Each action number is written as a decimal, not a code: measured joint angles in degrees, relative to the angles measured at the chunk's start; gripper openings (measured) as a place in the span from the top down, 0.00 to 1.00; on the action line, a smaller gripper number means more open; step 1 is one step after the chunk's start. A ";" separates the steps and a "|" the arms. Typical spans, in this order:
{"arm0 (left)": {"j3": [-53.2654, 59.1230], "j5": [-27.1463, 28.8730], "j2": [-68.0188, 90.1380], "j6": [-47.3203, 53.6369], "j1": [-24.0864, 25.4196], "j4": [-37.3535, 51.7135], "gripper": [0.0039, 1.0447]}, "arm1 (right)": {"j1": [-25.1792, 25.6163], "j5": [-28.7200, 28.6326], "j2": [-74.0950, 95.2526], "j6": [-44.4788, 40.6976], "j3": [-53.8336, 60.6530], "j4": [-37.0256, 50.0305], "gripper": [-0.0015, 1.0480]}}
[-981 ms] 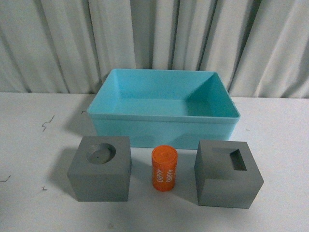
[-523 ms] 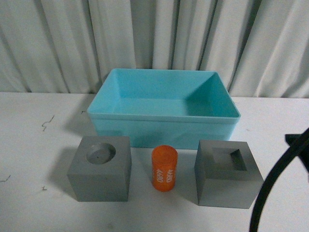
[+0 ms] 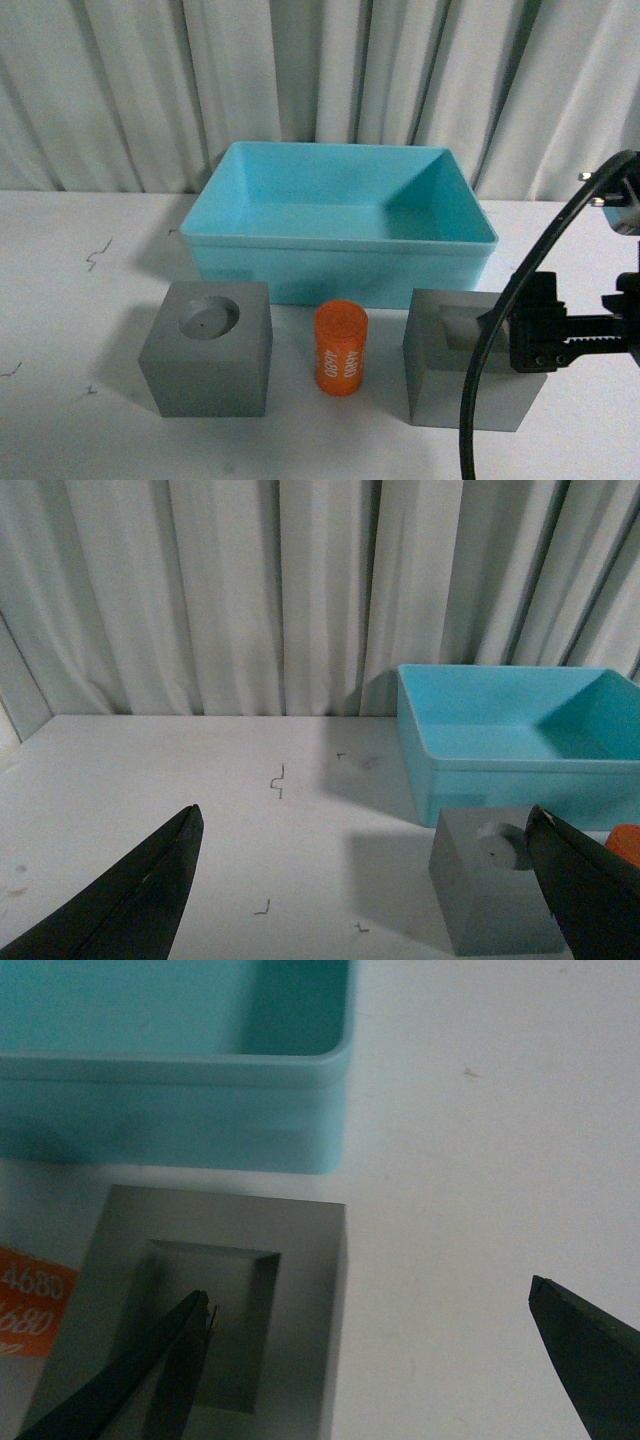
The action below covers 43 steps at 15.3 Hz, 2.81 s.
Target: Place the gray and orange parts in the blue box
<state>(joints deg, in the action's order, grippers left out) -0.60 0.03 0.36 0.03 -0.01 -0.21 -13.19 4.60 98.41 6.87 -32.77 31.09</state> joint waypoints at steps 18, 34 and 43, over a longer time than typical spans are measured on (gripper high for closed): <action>0.00 0.00 0.00 0.00 0.00 0.00 0.06 | -2.54 3.93 9.01 7.15 -4.17 -0.28 0.81; 0.00 -0.02 0.00 0.00 0.00 0.02 0.06 | 3.02 0.74 -6.58 0.48 -23.17 -7.43 0.82; 0.00 0.00 0.00 0.00 0.00 0.00 0.06 | -3.28 9.35 28.00 4.74 -49.86 -13.68 0.82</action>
<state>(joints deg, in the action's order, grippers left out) -0.60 0.03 0.36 0.03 -0.01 -0.21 -16.47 13.96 126.41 11.62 -82.63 17.41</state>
